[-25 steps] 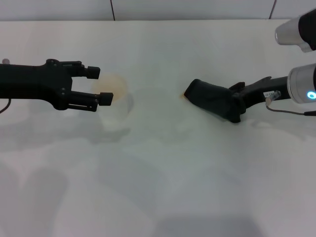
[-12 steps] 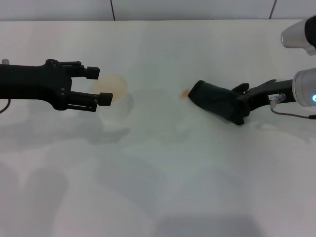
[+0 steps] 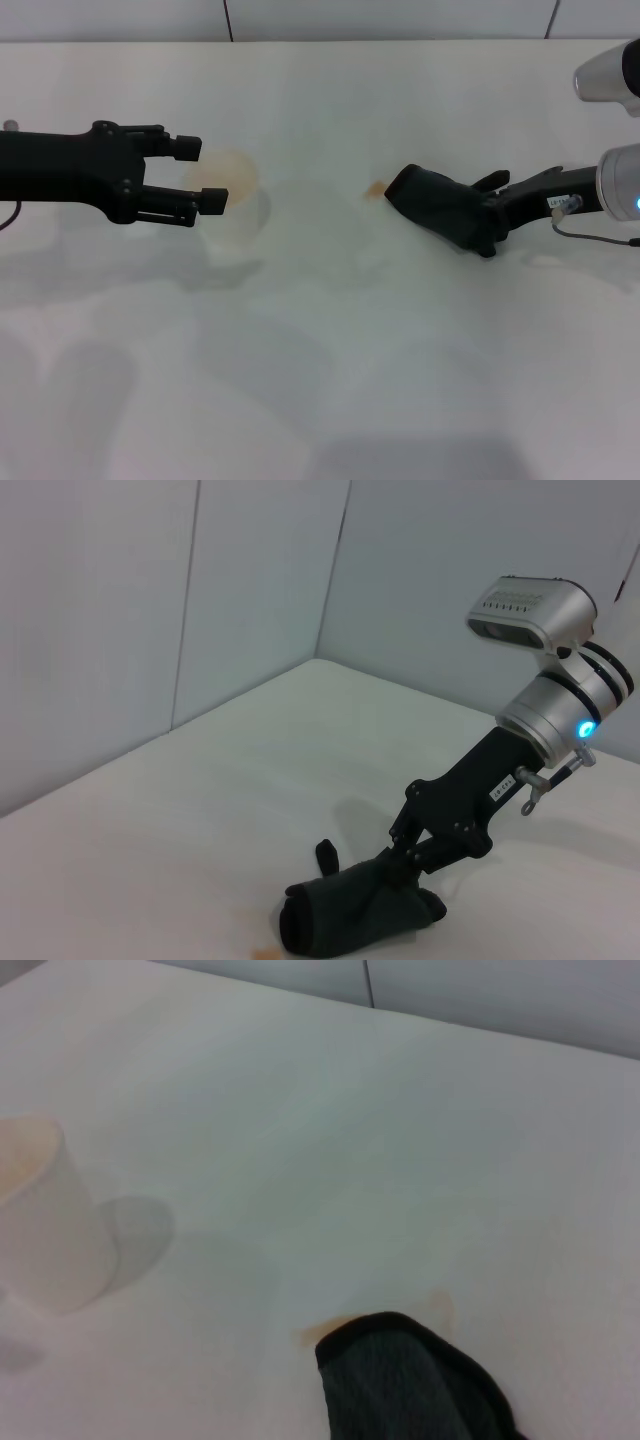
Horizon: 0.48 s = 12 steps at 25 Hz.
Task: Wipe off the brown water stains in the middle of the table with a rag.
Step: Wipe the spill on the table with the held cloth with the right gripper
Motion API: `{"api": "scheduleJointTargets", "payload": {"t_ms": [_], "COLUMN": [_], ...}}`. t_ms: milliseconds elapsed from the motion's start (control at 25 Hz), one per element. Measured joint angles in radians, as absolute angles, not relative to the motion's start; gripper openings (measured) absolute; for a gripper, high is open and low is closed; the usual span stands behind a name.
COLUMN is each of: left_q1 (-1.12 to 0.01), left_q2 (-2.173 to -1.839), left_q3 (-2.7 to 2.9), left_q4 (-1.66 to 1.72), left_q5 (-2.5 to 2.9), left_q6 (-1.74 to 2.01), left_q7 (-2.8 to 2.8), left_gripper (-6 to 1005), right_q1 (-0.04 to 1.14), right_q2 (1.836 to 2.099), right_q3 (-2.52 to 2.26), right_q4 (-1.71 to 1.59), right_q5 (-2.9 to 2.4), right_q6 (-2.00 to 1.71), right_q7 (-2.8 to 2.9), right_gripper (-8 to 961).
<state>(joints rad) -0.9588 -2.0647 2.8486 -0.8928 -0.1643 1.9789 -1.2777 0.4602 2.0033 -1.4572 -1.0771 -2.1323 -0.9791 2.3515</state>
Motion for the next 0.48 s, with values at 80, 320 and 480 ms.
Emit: {"api": "scheduleJointTargets", "payload": {"t_ms": [80, 320, 480], "left_q1": [-0.959, -0.959, -0.959], "left_q2": [-2.065, -2.065, -2.065], "left_q3": [2.849, 2.849, 2.849], "left_q4": [-0.893, -0.893, -0.893], "left_q5": [-0.169, -0.175, -0.176], "left_q6": [1.979, 1.979, 1.979], "left_q7": [-1.278, -1.28, -1.279], "left_gripper": [875, 875, 874], "right_q1": [0.46, 0.459, 0.459], "right_q2": [2.003, 2.001, 2.008], "right_q3": [-1.457, -1.447, -1.457], "right_q4": [-1.081, -1.09, -1.099], "right_q5": [-2.132, -2.132, -2.13], "right_q6": [-0.979, -0.995, -1.011], "right_q7": [2.352, 2.352, 2.35], "right_gripper": [74, 74, 73]}}
